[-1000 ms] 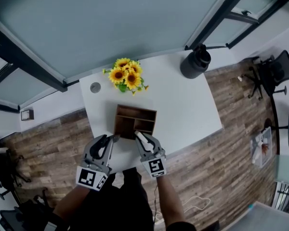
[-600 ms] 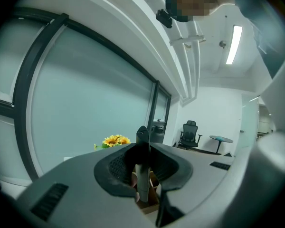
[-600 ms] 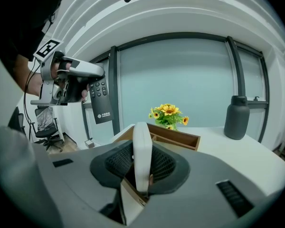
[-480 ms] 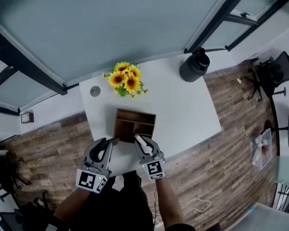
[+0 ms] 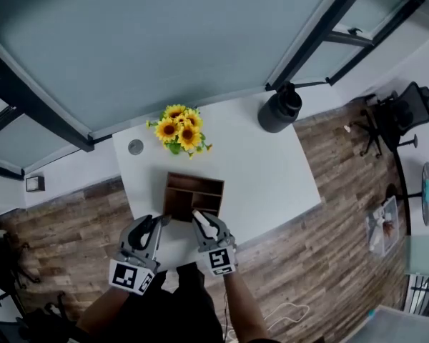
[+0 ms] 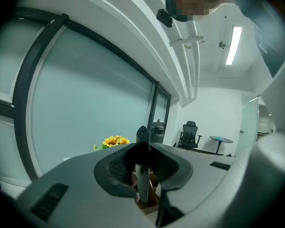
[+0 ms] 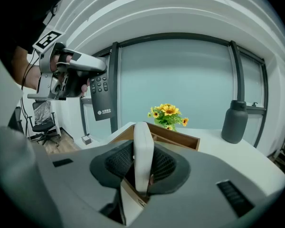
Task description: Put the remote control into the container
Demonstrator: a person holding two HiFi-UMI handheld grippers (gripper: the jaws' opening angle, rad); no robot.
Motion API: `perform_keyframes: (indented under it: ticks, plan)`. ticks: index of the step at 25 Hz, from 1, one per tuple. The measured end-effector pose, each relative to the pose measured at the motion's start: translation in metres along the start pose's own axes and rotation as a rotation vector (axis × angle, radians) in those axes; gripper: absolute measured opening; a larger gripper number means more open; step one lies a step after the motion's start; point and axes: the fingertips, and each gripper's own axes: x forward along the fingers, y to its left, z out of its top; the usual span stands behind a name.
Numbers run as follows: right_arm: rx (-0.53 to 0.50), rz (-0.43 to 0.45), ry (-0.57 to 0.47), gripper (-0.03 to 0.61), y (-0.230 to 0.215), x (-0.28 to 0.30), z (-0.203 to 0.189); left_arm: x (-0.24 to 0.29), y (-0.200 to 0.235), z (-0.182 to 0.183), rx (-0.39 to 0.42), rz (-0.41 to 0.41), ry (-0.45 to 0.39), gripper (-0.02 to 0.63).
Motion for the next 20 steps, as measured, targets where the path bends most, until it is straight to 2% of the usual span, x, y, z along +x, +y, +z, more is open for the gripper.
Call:
perform_keyframes:
  ticks: [20]
  plan:
    - [-0.040, -0.039, 0.061, 0.103, 0.002, -0.004, -0.004, -0.011, 0.004, 0.002, -0.018, 0.002, -0.015, 0.086]
